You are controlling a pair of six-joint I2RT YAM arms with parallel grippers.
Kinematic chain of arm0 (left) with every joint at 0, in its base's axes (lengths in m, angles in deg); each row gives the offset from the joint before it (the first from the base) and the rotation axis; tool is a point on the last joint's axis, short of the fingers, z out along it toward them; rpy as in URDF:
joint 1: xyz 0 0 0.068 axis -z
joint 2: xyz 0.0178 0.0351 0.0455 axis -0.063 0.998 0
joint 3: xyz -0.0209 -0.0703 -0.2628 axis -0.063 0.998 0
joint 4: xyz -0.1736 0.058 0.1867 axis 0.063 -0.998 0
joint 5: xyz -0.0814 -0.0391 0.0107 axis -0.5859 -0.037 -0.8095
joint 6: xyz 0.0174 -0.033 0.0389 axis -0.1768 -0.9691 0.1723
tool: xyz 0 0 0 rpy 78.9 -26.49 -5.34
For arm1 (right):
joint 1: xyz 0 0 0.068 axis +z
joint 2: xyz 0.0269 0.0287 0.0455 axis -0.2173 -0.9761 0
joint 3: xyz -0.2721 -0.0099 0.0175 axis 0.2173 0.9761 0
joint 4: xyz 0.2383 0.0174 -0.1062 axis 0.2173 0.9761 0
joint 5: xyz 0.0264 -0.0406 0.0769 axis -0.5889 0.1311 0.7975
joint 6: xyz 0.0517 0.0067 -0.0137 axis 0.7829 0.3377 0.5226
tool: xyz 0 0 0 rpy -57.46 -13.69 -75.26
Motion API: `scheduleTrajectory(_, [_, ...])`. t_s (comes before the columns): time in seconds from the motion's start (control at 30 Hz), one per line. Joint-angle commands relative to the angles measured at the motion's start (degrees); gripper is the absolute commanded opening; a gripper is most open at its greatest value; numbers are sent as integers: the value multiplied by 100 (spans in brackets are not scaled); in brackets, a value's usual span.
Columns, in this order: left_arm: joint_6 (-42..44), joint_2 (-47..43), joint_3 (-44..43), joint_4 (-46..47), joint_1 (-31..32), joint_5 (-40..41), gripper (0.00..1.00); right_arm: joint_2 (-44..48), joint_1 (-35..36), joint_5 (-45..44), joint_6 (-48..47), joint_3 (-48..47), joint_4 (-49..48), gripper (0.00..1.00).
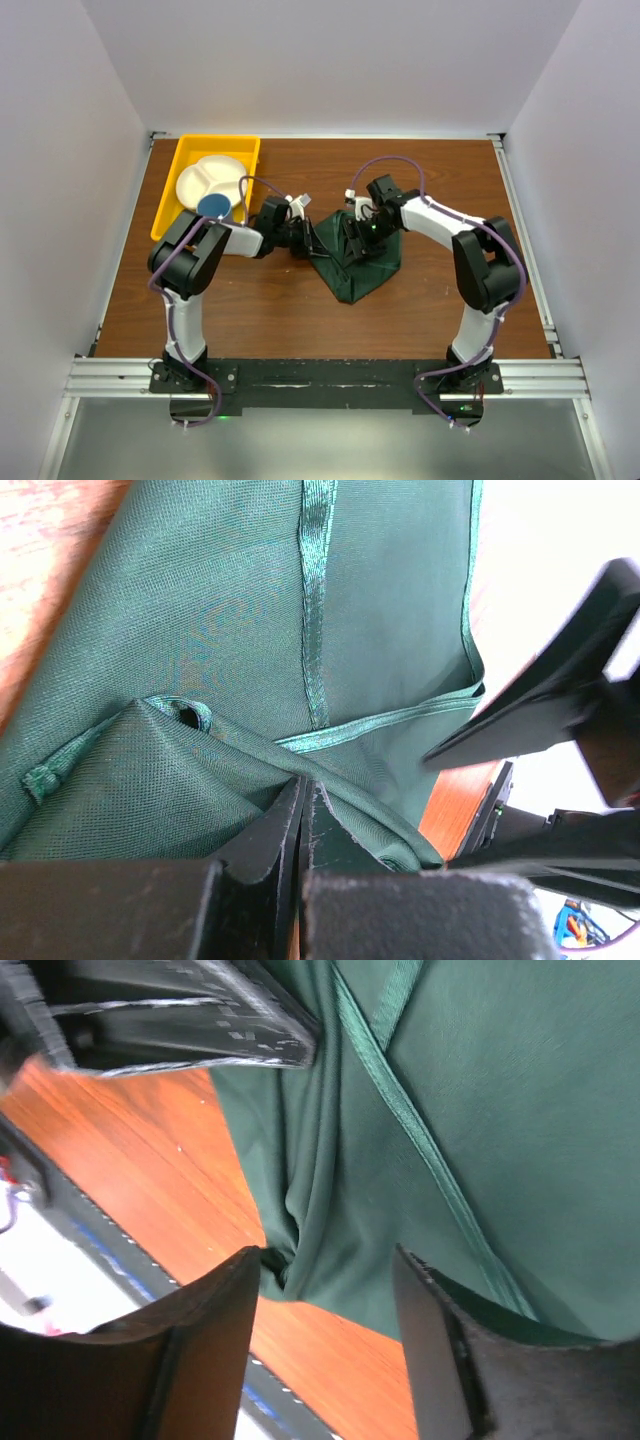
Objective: Fold the napkin, place the utensils inside, and roll it up
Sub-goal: Roll the napkin with the utensil
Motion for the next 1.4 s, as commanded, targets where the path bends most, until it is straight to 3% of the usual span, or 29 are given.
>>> scheduleTrajectory(0.0, [872, 784, 322, -1631, -77, 1386, 0, 550, 150, -536, -870, -188, 459, 64])
scheduleTrajectory(0.2, [890, 811, 190, -1728, -95, 1299, 0, 999, 1090, -1413, -1100, 40, 434, 74])
scheduleTrajectory(0.37, [837, 793, 120, -1982, -95, 1167, 0, 1281, 1890, -2844, -1108, 435, -567, 90])
scheduleTrajectory(0.77, [925, 749, -47, -2264, -121, 1096, 0, 174, 2304, -3858, -1109, 164, -1491, 93])
scheduleTrajectory(0.9, [934, 741, -47, -2264, -130, 1070, 0, -72, 2287, -3753, -1004, 181, -1535, 82])
scheduleTrajectory(1.07, [1004, 697, -109, -2351, -147, 1026, 0, -319, 2120, -3323, -372, 278, -1474, 52])
scheduleTrajectory(1.13, [1127, 644, -231, -2509, -165, 1043, 0, -415, 2032, -3138, -125, 409, -1456, 45])
scheduleTrajectory(1.3, [1539, 337, -827, -3106, -191, 1359, 0, -477, 1602, -1804, 499, 962, -1859, 20])
scheduleTrajectory(1.37, [1619, 214, -1048, -3300, -191, 1499, 0, -486, 1435, -1487, 657, 1200, -2141, 15])
